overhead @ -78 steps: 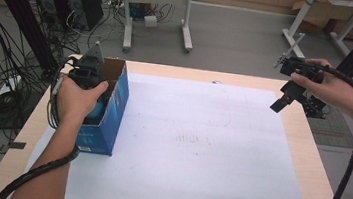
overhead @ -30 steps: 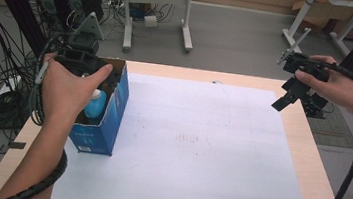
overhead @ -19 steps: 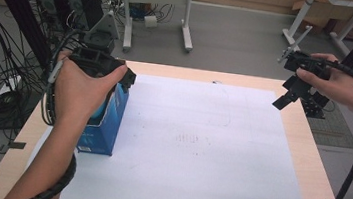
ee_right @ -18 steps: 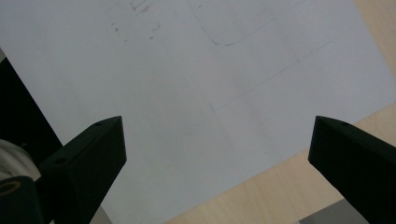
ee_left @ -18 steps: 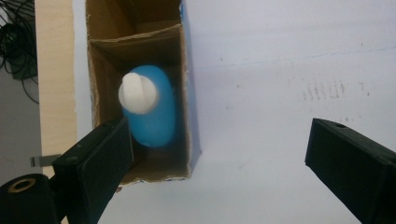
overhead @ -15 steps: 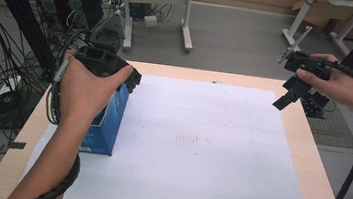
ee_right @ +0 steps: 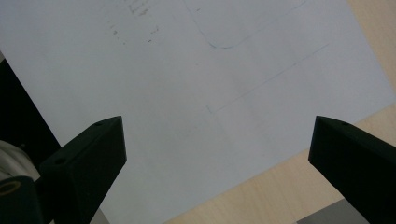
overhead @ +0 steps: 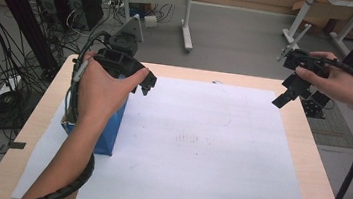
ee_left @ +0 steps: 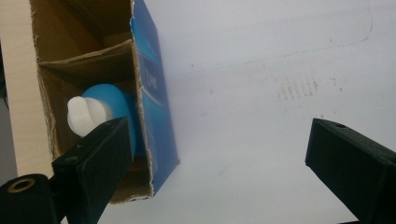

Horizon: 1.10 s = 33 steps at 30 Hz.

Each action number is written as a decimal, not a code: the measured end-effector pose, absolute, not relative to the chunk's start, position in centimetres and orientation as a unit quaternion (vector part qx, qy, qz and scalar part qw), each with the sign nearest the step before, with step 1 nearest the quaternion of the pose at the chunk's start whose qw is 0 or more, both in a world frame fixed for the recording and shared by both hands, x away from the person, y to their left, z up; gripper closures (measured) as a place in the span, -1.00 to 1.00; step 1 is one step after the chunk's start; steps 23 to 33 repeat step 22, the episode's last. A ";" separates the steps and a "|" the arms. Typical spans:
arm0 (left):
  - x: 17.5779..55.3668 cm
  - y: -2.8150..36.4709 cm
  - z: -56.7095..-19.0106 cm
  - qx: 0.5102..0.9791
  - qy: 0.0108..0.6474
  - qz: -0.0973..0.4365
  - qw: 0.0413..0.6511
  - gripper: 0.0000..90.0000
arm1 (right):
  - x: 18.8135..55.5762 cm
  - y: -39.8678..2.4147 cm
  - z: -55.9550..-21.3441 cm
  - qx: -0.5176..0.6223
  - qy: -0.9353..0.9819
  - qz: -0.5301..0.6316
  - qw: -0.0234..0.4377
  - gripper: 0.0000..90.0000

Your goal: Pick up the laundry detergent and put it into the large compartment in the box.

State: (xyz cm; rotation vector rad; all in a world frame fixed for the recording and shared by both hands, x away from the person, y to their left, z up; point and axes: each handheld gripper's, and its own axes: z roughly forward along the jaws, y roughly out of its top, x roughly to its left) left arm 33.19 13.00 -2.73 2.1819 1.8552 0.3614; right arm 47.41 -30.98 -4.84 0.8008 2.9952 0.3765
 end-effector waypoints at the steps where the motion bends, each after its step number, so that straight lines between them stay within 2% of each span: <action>1: 33.4 12.9 -2.8 0.751 0.636 0.123 0.125 -0.83 | 47.4 -31.0 -4.9 0.254 0.960 0.120 0.010 -0.90; 33: 33.9 12.4 -3.2 0.756 0.632 0.120 0.121 -0.83 | 47.6 -31.3 -5.0 0.258 0.959 0.120 0.009 -0.90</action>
